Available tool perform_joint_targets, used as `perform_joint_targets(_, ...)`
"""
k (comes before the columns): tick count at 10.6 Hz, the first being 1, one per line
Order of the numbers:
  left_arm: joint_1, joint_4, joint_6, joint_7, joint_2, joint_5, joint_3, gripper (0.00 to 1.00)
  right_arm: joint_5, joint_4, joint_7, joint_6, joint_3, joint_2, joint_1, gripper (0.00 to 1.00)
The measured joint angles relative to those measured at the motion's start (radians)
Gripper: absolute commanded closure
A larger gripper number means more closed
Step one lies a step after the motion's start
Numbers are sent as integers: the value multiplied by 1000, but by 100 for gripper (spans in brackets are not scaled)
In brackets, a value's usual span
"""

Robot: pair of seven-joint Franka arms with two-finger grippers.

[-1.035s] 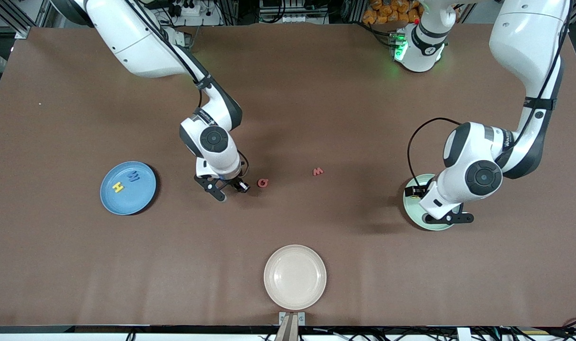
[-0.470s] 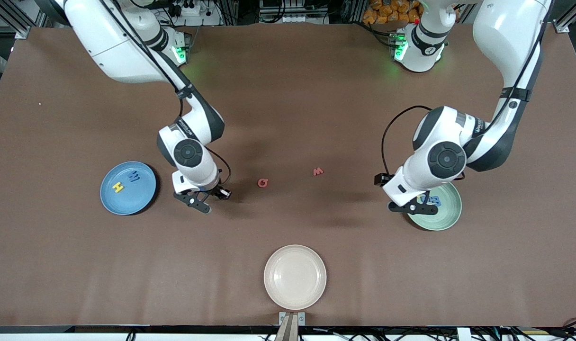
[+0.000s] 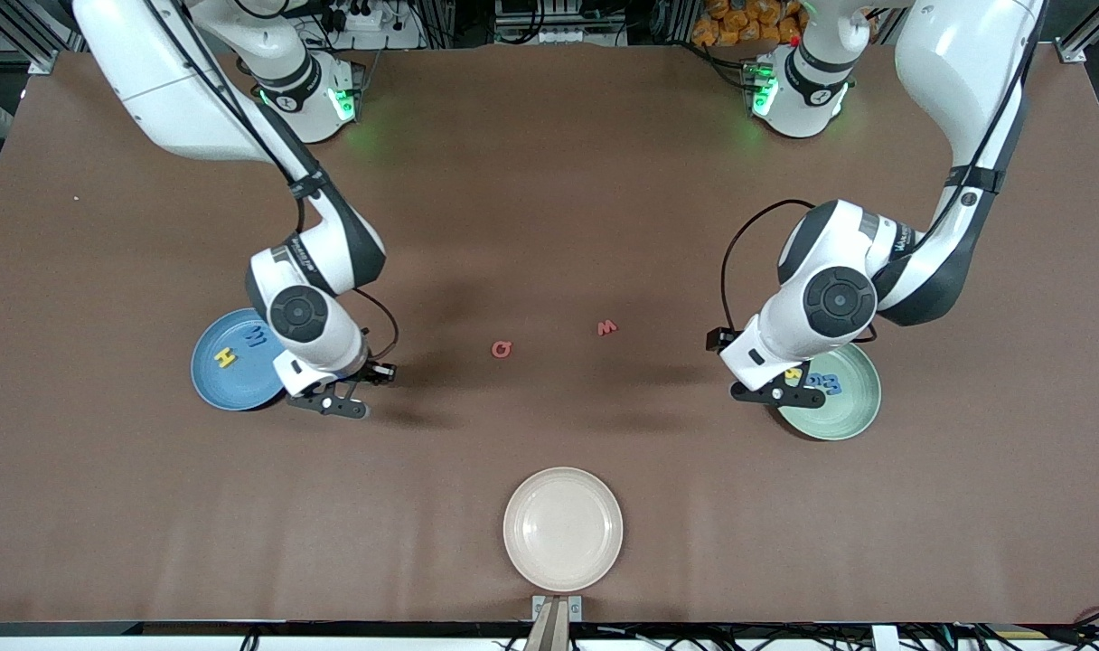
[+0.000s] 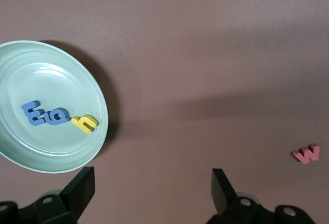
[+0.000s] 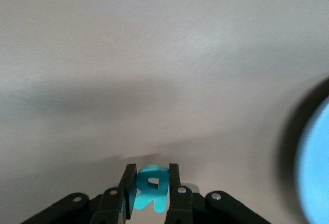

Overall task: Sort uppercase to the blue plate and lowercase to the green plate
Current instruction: 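Lower the R onto the blue plate while the left gripper returns to letters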

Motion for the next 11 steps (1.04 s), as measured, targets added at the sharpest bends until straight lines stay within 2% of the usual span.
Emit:
perform_joint_targets(3,-6,0,0,0,3,-1,0,0,0,0,-227,-77,-2,-45,-56,81)
perform_joint_targets(8,-41,10,0,-44,25,-11,-2,0,6,-6,-678,-107,-5,-62,-230,81)
perform_joint_targets(10,-86,25,1,-114,42,-12,-5,0,53,-27,-792,-108,-19,-62,-276,89)
perform_joint_targets(11,-119,36,1,-150,51,-12,-6,0,85,-37,-818,-107,-30,-62,-279,99)
